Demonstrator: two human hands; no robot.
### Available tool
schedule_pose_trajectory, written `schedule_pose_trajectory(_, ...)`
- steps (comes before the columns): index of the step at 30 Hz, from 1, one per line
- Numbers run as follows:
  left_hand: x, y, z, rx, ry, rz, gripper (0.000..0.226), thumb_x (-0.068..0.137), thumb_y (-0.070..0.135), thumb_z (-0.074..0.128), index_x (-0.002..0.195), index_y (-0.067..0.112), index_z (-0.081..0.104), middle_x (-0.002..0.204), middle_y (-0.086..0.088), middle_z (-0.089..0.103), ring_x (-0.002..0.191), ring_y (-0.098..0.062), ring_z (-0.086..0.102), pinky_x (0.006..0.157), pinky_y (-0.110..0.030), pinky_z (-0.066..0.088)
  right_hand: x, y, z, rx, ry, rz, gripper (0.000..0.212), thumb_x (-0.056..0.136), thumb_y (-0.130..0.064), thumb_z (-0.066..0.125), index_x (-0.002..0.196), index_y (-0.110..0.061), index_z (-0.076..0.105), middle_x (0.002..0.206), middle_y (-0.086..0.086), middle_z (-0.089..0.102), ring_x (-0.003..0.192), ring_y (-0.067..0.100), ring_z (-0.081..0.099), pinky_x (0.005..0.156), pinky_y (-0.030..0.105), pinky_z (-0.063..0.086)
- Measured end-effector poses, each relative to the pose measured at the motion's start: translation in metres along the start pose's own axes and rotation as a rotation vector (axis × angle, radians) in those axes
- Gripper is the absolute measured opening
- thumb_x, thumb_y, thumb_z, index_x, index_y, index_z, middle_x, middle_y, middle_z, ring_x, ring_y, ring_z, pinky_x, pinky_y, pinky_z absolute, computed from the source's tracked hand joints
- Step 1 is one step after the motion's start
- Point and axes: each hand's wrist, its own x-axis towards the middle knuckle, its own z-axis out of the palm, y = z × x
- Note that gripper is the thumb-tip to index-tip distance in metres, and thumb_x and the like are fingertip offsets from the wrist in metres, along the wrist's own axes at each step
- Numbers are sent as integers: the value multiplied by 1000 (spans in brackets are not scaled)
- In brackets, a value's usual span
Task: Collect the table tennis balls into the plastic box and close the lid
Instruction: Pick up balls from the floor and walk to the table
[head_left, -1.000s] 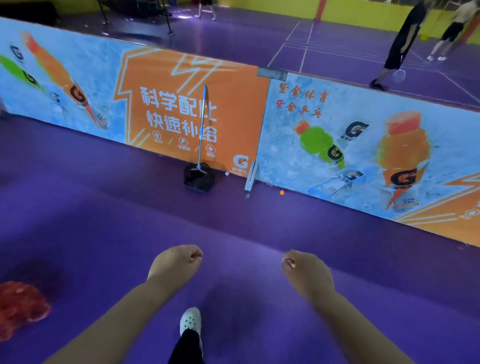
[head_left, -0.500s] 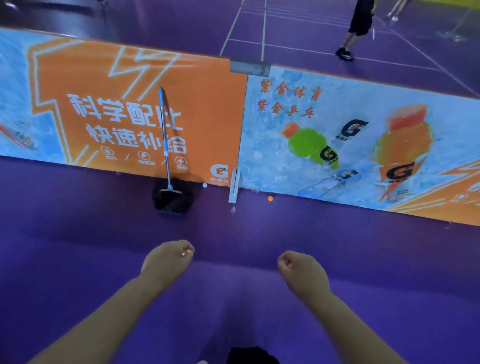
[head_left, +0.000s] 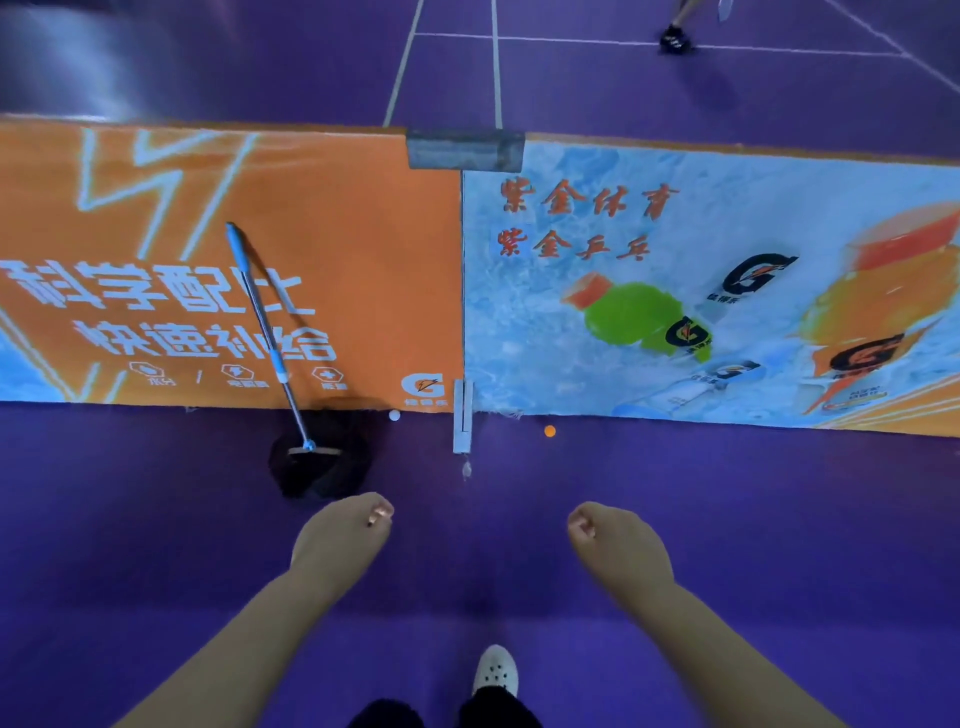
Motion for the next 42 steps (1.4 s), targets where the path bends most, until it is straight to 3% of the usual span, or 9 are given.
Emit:
schedule_pose_trajectory(8, 174, 8, 3, 31, -49, 28, 25, 91, 20, 46, 105, 22, 66, 109, 3, 69, 98, -18, 62, 79, -30, 47, 143, -39, 8, 8, -10, 69, 31, 92, -28, 47, 121, -28, 56, 112, -4, 66, 100, 20, 61, 73, 30, 46)
schedule_pose_trajectory(14, 331, -23, 74, 82, -58, -26, 25, 91, 18, 42, 104, 19, 64, 102, -1, 67, 89, -23, 62, 76, -35, 50, 264, -44, 85, 81, 13, 146, 44, 92, -27, 49, 136, -26, 43, 126, -7, 54, 103, 18, 60, 79, 32, 47)
schedule_pose_trajectory(19, 452, -87, 195, 92, -163, -134, 40, 93, 21, 41, 132, 20, 49, 137, 0, 51, 122, -21, 50, 95, -33, 43, 375, -16, 203, 75, -40, 156, 61, 92, -27, 49, 146, -27, 21, 144, -8, 37, 106, 21, 61, 71, 30, 43)
schedule_pose_trajectory(22, 520, -132, 264, 185, -183, -121, 45, 94, 22, 42, 139, 20, 42, 142, -3, 43, 131, -22, 40, 101, -37, 40, 439, 10, 278, 90, -40, 174, 71, 90, -26, 52, 149, -25, 12, 150, -7, 29, 111, 24, 59, 74, 34, 45)
schedule_pose_trajectory(28, 638, -219, 379, 249, -102, -139, 46, 93, 21, 45, 138, 15, 41, 140, -7, 42, 129, -26, 39, 104, -38, 38, 553, 64, 399, -20, -66, 109, 72, 89, -25, 54, 148, -27, 14, 150, -11, 25, 99, 29, 64, 66, 35, 44)
schedule_pose_trajectory(32, 688, -261, 425, 234, 1, -67, 55, 89, 25, 53, 139, 15, 32, 140, -8, 39, 125, -30, 39, 96, -44, 42, 598, 90, 449, -175, -102, 21, 77, 87, -26, 54, 148, -28, 7, 151, -14, 12, 98, 24, 64, 58, 31, 40)
schedule_pose_trajectory(37, 732, -287, 452, 362, 75, -13, 70, 92, 26, 49, 151, 18, 11, 160, -5, 4, 143, -29, 16, 110, -43, 28, 623, 116, 468, -320, -101, -50, 76, 89, -33, 51, 148, -30, 3, 152, -17, 6, 96, 15, 64, 57, 26, 39)
schedule_pose_trajectory(39, 740, -294, 460, 378, 114, -19, 72, 91, 20, 48, 151, 18, 8, 157, -8, 13, 137, -32, 25, 106, -44, 34, 626, 123, 471, -322, -83, -62, 77, 88, -33, 52, 148, -31, 4, 153, -16, 8, 97, 14, 64, 61, 27, 45)
schedule_pose_trajectory(42, 742, -299, 469, 463, 194, -54, 57, 91, 17, 49, 143, 19, 27, 141, -11, 32, 123, -32, 38, 97, -41, 41, 627, 135, 475, -320, -56, -35, 77, 87, -34, 55, 149, -29, 8, 152, -14, 12, 94, 15, 65, 62, 27, 47)
